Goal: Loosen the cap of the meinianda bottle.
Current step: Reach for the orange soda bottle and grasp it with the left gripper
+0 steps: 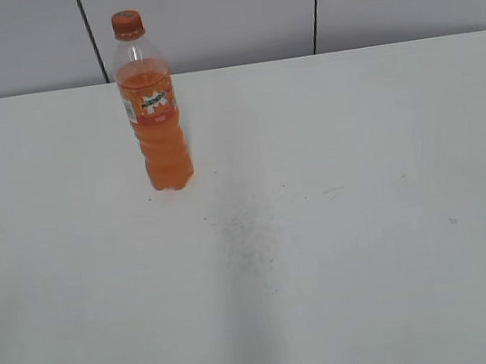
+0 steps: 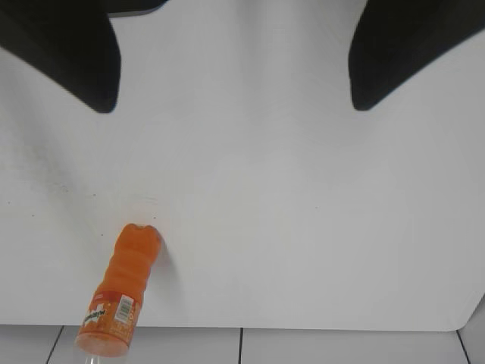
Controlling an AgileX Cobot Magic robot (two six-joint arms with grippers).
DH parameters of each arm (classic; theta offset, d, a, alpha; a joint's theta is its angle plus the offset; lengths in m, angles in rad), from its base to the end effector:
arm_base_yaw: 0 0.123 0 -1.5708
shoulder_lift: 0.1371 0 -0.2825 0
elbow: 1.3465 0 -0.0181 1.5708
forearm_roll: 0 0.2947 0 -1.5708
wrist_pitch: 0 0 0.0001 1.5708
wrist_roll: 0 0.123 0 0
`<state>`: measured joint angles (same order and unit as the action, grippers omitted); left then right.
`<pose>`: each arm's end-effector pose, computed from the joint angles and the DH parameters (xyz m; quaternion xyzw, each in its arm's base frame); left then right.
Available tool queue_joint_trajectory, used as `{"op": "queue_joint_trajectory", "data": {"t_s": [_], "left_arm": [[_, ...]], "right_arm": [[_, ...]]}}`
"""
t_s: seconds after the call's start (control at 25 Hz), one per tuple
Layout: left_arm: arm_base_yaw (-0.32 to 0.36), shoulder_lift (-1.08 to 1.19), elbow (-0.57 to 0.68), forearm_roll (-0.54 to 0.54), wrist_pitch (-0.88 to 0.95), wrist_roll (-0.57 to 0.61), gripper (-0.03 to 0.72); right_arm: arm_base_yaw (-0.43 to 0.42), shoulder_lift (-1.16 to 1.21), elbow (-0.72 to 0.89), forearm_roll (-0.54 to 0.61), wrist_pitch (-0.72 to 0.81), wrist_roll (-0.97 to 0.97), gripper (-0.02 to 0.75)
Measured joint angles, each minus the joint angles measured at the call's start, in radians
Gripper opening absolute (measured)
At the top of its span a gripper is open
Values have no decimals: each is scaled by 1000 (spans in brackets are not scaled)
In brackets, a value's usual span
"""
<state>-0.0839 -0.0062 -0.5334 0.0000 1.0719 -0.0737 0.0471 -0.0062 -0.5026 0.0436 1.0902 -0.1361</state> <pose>0.0587 -0.0049 0.2943 0.0043 0.8457 -0.0420 0.5319 0.0615 0.0077 0.2819 -0.0798 0.8547 -0.0011 0.5130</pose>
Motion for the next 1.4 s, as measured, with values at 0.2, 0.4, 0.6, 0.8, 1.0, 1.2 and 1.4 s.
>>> {"op": "queue_joint_trajectory", "data": {"t_s": [0.2,0.4,0.6,0.8,1.0,1.2,1.4], "left_arm": [[0,0,0,0,0,0,562],[0,0,0,0,0,0,562],[0,0,0,11,0,0,562],[0,0,0,0,0,0,562],[0,0,0,0,-1,0,562],[0,77,-78,0,-113,0,562],[0,289,-155,0,-353,40,562]], "right_arm": [[0,0,0,0,0,0,400],[0,0,0,0,0,0,400],[0,0,0,0,0,0,400],[0,0,0,0,0,0,400],[0,0,0,0,0,0,400],[0,0,0,0,0,0,400],[0,0,0,0,0,0,400]]}}
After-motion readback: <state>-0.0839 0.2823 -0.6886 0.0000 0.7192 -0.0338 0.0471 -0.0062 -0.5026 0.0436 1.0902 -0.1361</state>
